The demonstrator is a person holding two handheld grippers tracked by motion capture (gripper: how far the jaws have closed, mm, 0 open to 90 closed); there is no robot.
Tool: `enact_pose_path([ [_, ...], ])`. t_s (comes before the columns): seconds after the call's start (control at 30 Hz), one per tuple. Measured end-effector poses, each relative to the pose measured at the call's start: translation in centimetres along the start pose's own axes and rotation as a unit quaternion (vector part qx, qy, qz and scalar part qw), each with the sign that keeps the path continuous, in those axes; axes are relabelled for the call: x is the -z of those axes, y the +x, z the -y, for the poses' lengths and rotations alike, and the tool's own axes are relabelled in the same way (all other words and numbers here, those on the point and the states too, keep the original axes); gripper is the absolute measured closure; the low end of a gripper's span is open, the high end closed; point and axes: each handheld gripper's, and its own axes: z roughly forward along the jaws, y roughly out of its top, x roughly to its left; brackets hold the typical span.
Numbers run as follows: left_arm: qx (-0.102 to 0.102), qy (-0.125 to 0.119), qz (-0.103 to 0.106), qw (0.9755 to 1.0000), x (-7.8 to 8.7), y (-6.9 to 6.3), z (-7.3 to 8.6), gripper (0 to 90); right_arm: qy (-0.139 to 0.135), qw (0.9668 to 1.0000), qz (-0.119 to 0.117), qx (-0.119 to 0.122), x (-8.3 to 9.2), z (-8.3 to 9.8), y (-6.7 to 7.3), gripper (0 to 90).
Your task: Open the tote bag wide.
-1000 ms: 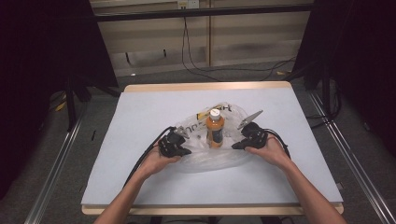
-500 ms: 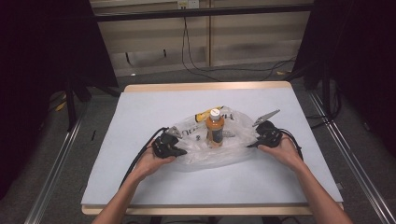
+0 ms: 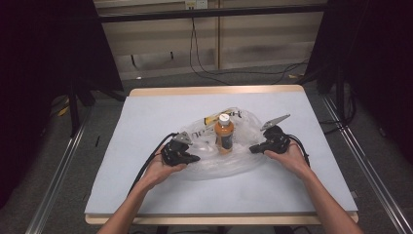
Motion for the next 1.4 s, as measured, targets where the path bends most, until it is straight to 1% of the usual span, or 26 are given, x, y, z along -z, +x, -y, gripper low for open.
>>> enact_pose_path([
  [0.13,0.0,-0.031,0.002,0.9995,0.8,-0.4,0.2,90.0,-0.031,0.9995,-0.004,0.008,1.2,0.1,1.2,90.0],
  [0.2,0.006,-0.05,0.002,0.9987,1.5,-0.6,0.4,90.0,-0.063,0.998,-0.009,0.006,2.0,0.2,1.5,90.0],
  [0.27,0.011,-0.078,0.004,0.9969,2.4,-0.8,0.6,90.0,-0.086,0.9962,-0.013,0.004,2.6,0.4,1.7,90.0],
  [0.33,0.018,-0.112,0.003,0.9936,3.2,-0.9,0.9,90.0,-0.105,0.9944,-0.01,0.005,3.2,0.6,1.9,90.0],
  [0.4,0.021,-0.128,-0.001,0.9916,3.9,-1.2,1.2,90.0,-0.129,0.9916,-0.01,0.0,4.0,1.0,2.2,90.0],
  [0.47,0.027,-0.149,-0.002,0.9885,4.7,-1.5,1.8,90.0,-0.144,0.9896,-0.004,-0.002,4.6,1.3,2.4,90.0],
  [0.5,0.027,-0.156,-0.004,0.9874,5.0,-1.6,2.0,90.0,-0.156,0.9878,-0.005,-0.002,5.0,1.6,2.6,90.0],
  [0.53,0.026,-0.162,-0.016,0.9863,5.4,-1.9,2.3,90.0,-0.163,0.9867,-0.003,-0.005,5.3,1.7,2.7,90.0],
  [0.57,0.029,-0.169,-0.016,0.985,5.6,-2.0,2.6,90.0,-0.174,0.9846,-0.001,-0.009,5.7,2.0,2.9,90.0],
  [0.63,0.024,-0.184,-0.026,0.9822,6.3,-2.4,3.3,90.0,-0.189,0.982,-0.003,-0.009,6.2,2.4,3.2,90.0],
  [0.67,0.026,-0.188,-0.025,0.9815,6.5,-2.6,3.6,90.0,-0.193,0.9811,-0.005,-0.006,6.6,2.7,3.5,90.0],
  [0.77,0.029,-0.211,-0.034,0.9764,7.1,-3.2,4.7,89.8,-0.205,0.9787,0.004,-0.002,7.2,3.5,4.5,90.0],
  [0.8,0.035,-0.219,-0.034,0.9744,7.2,-3.2,4.9,86.9,-0.21,0.9776,0.01,-0.001,7.4,3.8,4.7,90.0],
  [0.83,0.044,-0.226,-0.04,0.9722,7.4,-3.4,5.2,80.7,-0.214,0.9768,0.012,-0.002,7.5,4.1,4.9,90.0],
  [0.87,0.047,-0.228,-0.054,0.9712,7.6,-3.7,5.6,72.5,-0.22,0.9754,0.019,-0.003,7.7,4.4,5.1,82.6],
  [0.9,0.046,-0.231,-0.055,0.9704,7.7,-3.8,5.8,71.6,-0.229,0.973,0.03,-0.01,8.0,4.7,5.3,74.4],
  [0.93,0.052,-0.232,-0.057,0.9696,7.9,-3.9,6.1,68.8,-0.23,0.9727,0.028,-0.011,8.1,4.9,5.4,77.7],
  [1.0,0.058,-0.24,-0.064,0.967,8.3,-4.2,6.8,62.4,-0.238,0.9708,0.029,-0.004,8.5,5.3,5.7,73.5],
  [1.07,0.057,-0.249,-0.076,0.9637,8.6,-4.5,7.4,57.6,-0.239,0.9703,0.033,-0.01,8.8,5.7,5.9,57.5],
  [1.13,0.066,-0.249,-0.098,0.9612,8.9,-4.7,7.8,42.9,-0.239,0.9699,0.042,-0.021,8.9,6.1,6.1,43.4],
  [1.2,0.069,-0.257,-0.1,0.9586,9.2,-4.8,8.3,32.7,-0.242,0.9687,0.051,-0.024,9.0,6.5,6.3,28.9],
  [1.23,0.073,-0.253,-0.112,0.9582,9.3,-4.9,8.4,26.9,-0.243,0.9678,0.059,-0.028,9.2,6.7,6.5,20.0],
  [1.27,0.074,-0.256,-0.11,0.9576,9.4,-5.0,8.6,24.1,-0.242,0.9676,0.063,-0.032,9.2,6.9,6.6,16.0],
  [1.3,0.076,-0.248,-0.121,0.9581,9.5,-5.1,8.7,21.3,-0.246,0.9661,0.07,-0.033,9.4,7.0,6.8,11.9],
  [1.33,0.077,-0.252,-0.116,0.9575,9.5,-5.0,8.9,18.4,-0.253,0.9638,0.077,-0.035,9.5,7.2,7.0,8.1],
  [1.4,0.084,-0.258,-0.122,0.9547,9.5,-5.0,9.5,11.1,-0.261,0.9602,0.089,-0.043,9.9,7.7,7.3,2.9],
])
